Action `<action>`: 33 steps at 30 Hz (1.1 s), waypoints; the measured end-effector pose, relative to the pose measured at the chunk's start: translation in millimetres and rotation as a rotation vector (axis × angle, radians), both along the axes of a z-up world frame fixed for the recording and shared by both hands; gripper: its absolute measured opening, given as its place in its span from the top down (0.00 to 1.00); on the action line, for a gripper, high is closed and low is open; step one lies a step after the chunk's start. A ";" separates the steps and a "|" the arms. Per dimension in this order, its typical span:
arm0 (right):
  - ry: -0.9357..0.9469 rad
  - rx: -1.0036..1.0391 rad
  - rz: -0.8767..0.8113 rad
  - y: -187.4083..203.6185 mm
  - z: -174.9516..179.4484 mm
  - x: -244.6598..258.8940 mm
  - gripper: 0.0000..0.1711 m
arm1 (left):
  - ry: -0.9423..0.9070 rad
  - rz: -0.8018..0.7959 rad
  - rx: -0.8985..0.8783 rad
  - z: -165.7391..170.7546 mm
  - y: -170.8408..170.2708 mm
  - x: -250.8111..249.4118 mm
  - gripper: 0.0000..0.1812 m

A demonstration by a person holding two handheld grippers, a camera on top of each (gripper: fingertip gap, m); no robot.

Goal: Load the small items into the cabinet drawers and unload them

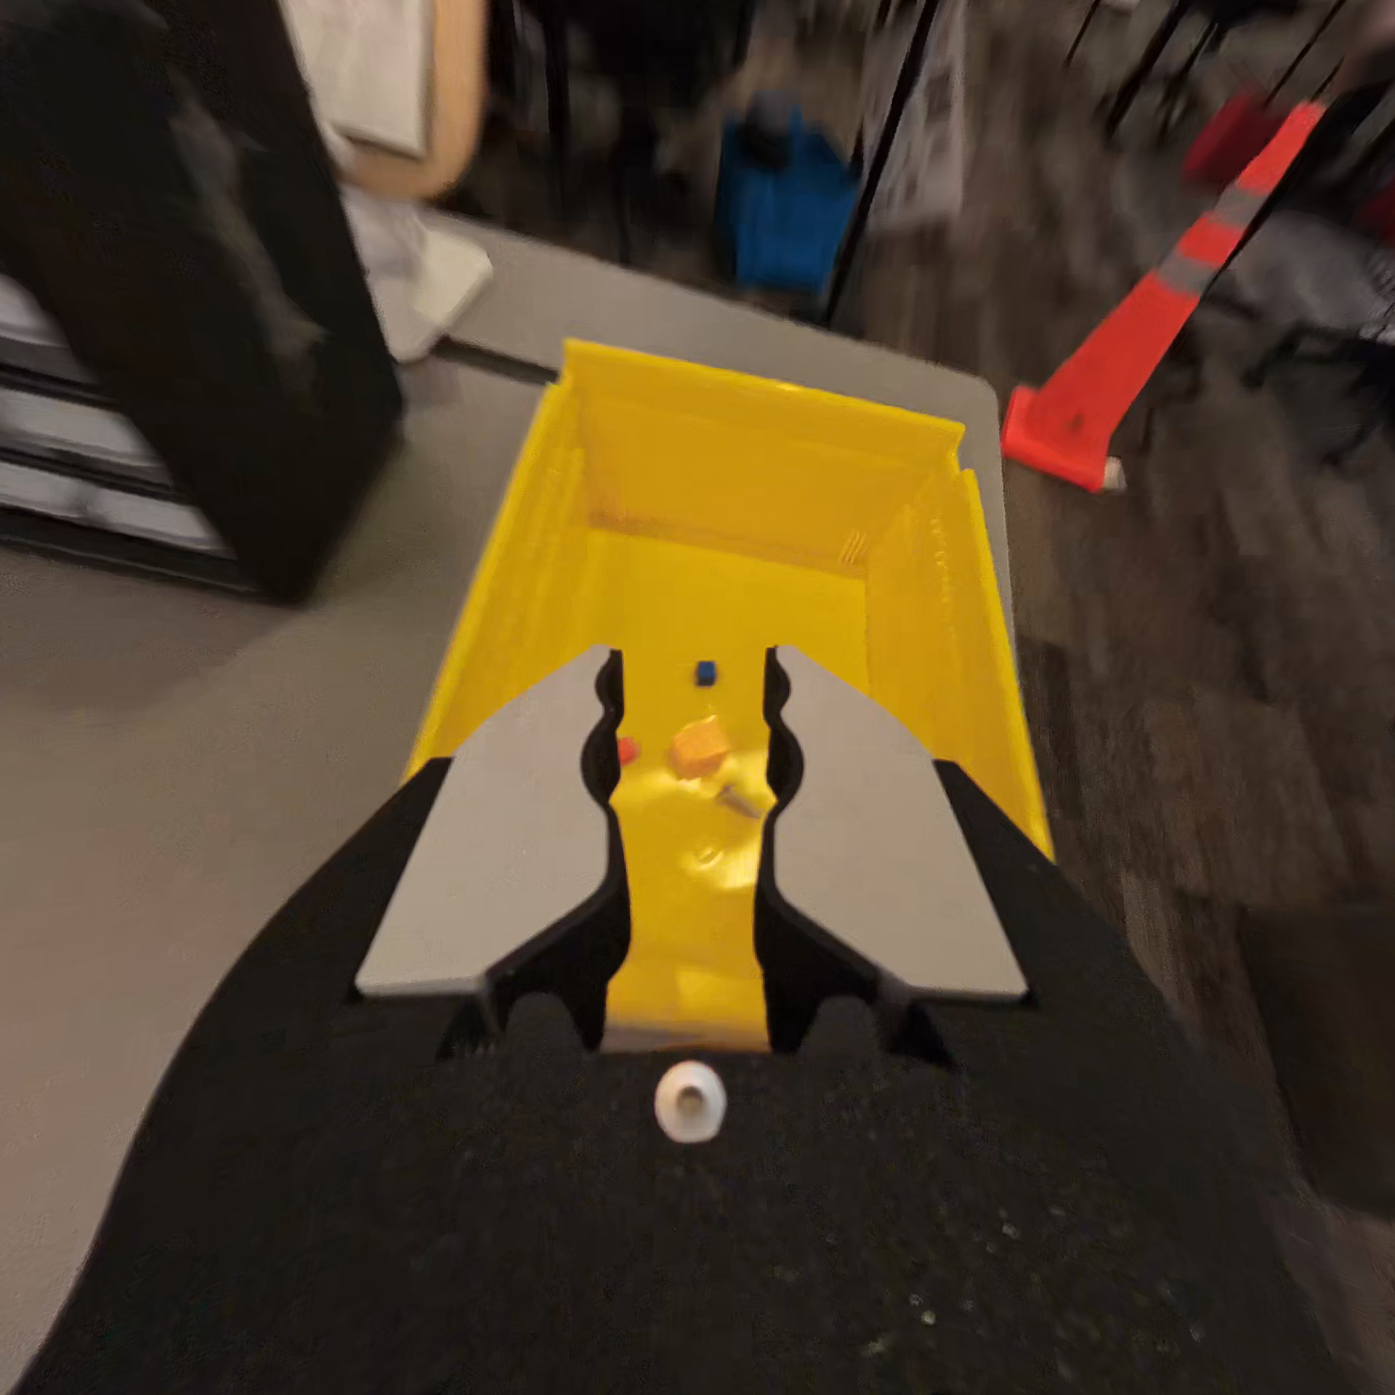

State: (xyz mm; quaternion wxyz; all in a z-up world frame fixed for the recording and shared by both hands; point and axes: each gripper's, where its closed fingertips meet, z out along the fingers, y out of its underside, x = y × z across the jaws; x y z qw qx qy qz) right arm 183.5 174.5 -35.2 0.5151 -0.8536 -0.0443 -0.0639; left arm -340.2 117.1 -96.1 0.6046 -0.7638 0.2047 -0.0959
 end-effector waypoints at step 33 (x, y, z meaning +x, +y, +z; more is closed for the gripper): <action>0.129 0.213 -0.106 -93.7 -78.0 -3.2 0.78 | -0.127 0.140 -0.051 7.4 33.5 -56.7 0.67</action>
